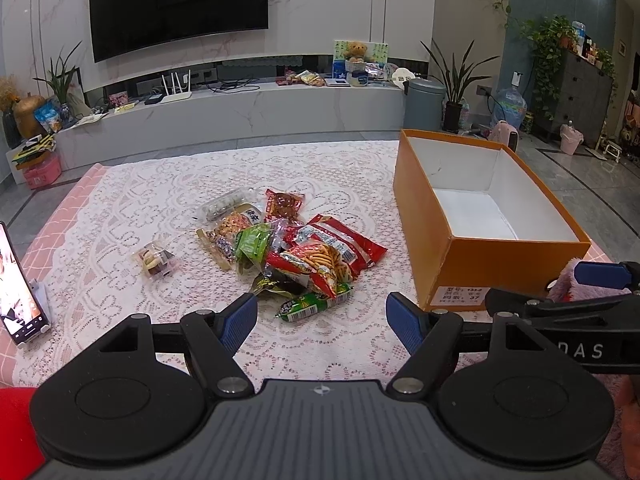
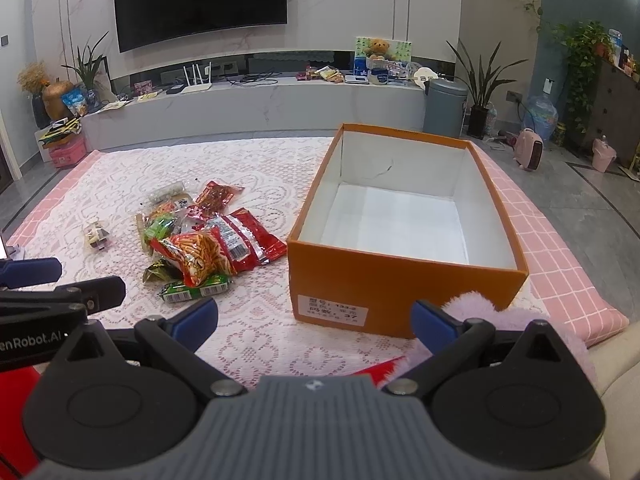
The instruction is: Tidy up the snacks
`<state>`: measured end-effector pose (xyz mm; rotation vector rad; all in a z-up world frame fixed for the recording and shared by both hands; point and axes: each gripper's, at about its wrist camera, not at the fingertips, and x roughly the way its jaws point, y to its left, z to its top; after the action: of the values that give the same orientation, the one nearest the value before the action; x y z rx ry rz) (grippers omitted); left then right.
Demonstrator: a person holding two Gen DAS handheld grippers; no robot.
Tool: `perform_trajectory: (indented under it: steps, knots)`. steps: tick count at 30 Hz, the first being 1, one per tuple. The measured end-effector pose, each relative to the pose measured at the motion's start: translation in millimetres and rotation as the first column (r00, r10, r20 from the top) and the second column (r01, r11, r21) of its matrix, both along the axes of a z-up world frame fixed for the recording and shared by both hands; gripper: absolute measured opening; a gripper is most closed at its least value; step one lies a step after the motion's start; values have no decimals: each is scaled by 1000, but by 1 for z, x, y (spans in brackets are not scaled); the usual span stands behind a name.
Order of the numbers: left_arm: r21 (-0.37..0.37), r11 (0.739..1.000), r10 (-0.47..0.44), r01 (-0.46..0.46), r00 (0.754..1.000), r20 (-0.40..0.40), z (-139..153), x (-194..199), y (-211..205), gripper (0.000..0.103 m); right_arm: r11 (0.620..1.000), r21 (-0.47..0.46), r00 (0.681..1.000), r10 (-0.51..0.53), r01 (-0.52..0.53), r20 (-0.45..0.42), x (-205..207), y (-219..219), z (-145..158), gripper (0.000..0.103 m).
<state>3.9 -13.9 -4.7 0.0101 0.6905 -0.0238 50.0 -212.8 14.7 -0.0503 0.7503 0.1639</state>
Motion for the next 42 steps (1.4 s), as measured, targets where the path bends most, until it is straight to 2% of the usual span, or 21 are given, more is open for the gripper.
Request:
perform_trajectory:
  steps: [3,8,10,12,14,23,26,32,34,36,42]
  knots:
    - [-18,1000,9,-9,1000,-3,-1,4,8,86,1000,19,1000,10,-10,-22,4,2,-2,100]
    - [-109,994,13,-18,999,-51,-5,13,27,71,995,93,999,35,-32,-35,11,6,-4,99]
    - [-119,993,18,-25,998,-64,-6,17,33,62,992,102,997,71,-68,-21,12,13,-3,91]
    - [-128,992,10,-20,997,-74,-7,21,39,52,989,99,994,109,-107,-15,15,21,-3,76]
    - [-147,989,5,-17,997,-82,-7,26,46,47,985,99,990,142,-140,-11,19,28,-3,75]
    - [-112,992,55,-65,995,-88,2,66,70,48,953,116,959,283,-279,-14,50,71,-6,71]
    - [-85,994,64,-74,991,-115,-4,83,77,48,944,104,947,319,-315,-32,66,89,-12,67]
    - [-108,992,46,-66,982,-184,-18,117,92,49,926,68,923,376,-371,-83,103,116,-28,67]
    - [-109,993,23,-48,976,-216,-25,130,95,55,922,62,915,388,-383,-112,114,122,-36,69]
    - [-110,993,2,-30,969,-245,-32,143,97,55,921,58,910,390,-386,-137,124,126,-45,73]
    - [-134,991,-22,-13,967,-253,-54,173,100,69,929,54,915,371,-367,-161,141,126,-65,77]
